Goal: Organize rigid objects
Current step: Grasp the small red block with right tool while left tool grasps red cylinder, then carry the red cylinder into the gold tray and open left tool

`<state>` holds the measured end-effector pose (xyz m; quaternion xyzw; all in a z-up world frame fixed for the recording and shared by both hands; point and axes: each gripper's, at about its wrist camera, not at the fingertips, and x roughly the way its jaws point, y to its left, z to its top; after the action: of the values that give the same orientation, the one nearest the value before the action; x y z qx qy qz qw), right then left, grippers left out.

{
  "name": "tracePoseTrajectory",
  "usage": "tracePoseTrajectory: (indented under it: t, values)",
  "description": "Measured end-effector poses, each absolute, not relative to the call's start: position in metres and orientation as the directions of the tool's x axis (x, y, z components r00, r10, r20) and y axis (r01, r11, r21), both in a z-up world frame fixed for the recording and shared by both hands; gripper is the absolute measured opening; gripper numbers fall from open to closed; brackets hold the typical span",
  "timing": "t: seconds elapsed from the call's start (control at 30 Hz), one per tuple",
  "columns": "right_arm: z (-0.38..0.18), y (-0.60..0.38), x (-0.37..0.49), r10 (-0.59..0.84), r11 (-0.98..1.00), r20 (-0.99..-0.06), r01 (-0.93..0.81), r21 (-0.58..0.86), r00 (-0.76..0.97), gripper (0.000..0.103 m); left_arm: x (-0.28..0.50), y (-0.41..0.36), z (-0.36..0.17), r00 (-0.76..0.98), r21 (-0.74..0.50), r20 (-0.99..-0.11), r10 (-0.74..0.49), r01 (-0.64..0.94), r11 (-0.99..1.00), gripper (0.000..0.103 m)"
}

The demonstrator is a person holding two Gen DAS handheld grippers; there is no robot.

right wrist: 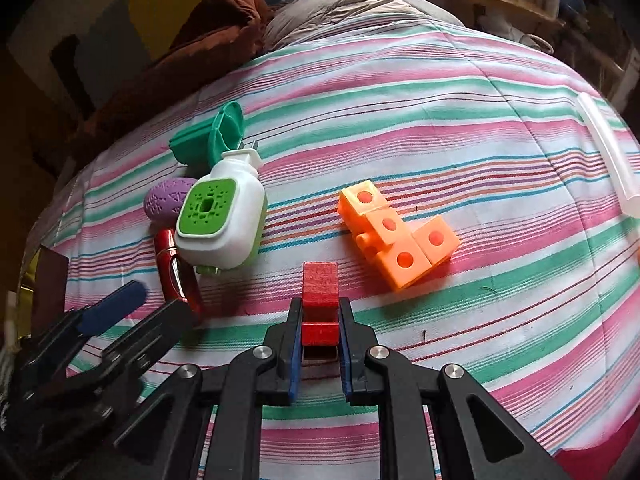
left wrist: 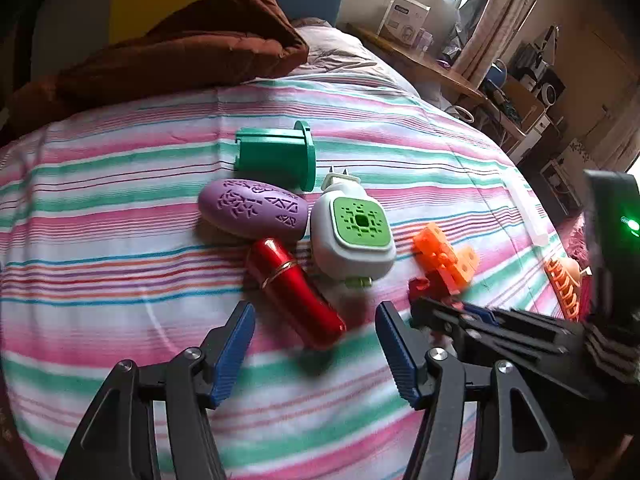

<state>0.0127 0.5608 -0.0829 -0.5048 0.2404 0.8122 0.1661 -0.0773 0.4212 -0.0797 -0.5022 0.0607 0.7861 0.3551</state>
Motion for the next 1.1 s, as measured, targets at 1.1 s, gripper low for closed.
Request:
tracePoseTrajectory:
  t: [1.1]
  values:
    - [-0.081,0.553,0.004,0.012,-0.848,-0.873,-0.468,0.249,-0.487,0.015,-0.048,0.325,-0.093,-0.39,-0.236,-0.735,0.555,-0.62,-0.748,0.024]
